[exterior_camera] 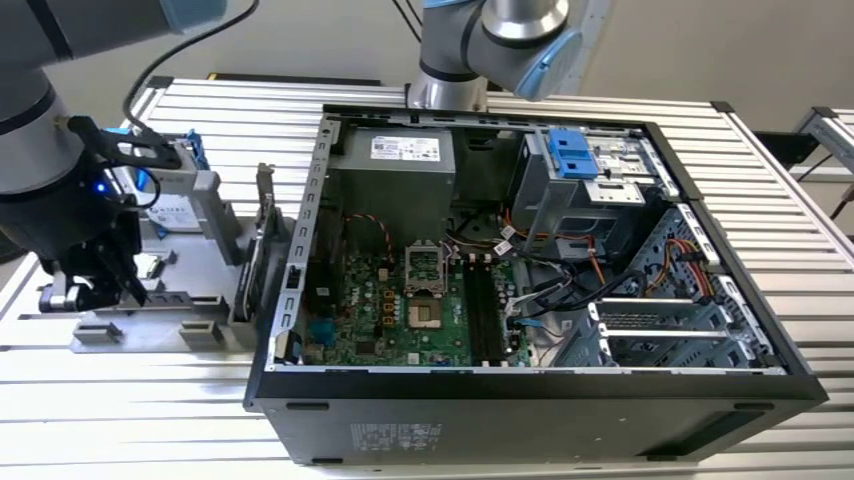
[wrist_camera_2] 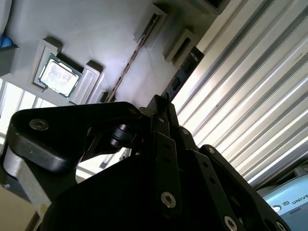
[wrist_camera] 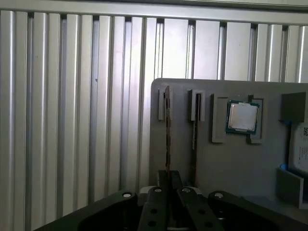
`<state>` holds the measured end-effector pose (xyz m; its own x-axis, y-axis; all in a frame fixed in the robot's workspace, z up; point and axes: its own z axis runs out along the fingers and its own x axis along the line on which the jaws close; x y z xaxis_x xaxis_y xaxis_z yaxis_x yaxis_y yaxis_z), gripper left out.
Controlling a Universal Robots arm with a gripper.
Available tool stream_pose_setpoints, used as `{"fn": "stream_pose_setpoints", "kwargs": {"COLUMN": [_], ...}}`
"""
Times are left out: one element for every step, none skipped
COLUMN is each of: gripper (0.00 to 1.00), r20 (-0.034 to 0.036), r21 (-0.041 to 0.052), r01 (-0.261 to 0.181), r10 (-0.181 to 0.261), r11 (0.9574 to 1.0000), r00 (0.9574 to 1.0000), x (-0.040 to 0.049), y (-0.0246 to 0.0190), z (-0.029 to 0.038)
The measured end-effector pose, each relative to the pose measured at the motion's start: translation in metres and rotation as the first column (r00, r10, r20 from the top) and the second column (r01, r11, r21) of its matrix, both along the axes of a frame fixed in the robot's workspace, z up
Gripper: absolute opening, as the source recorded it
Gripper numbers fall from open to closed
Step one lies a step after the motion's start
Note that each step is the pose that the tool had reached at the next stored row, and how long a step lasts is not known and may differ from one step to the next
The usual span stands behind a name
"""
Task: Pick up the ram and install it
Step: 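Pick up the ram and move it above insertion slot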
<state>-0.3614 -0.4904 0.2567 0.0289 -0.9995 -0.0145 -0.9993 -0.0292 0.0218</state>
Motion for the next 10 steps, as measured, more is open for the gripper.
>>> {"fn": "stream_pose_setpoints", "kwargs": {"gripper": [0.00,0.00,0.00,0.00,0.00,0.00,0.00,0.00,0.00,0.00], "r20": [0.0001,0.0000,0.0001,0.0000,0.0001,0.0001,0.0000,0.0000,0.0000,0.0000], "r21": [0.0001,0.0000,0.0000,0.0000,0.0000,0.0001,0.0000,0.0000,0.0000,0.0000], "r01": [0.000,0.000,0.000,0.000,0.000,0.000,0.000,0.000,0.000,0.000], "r10": [0.000,0.000,0.000,0.000,0.000,0.000,0.000,0.000,0.000,0.000], "r11": [1.0000,1.0000,1.0000,1.0000,1.0000,1.0000,1.0000,1.0000,1.0000,1.0000], "r00": [1.0000,1.0000,1.0000,1.0000,1.0000,1.0000,1.0000,1.0000,1.0000,1.0000], "x": [0.0000,0.0000,0.0000,0.0000,0.0000,0.0000,0.0000,0.0000,0.0000,0.0000], "y": [0.0000,0.0000,0.0000,0.0000,0.0000,0.0000,0.0000,0.0000,0.0000,0.0000], "z": [0.0009,0.0021,0.0031,0.0042,0.0052,0.0063,0.0073,0.0083,0.0092,0.0101]}}
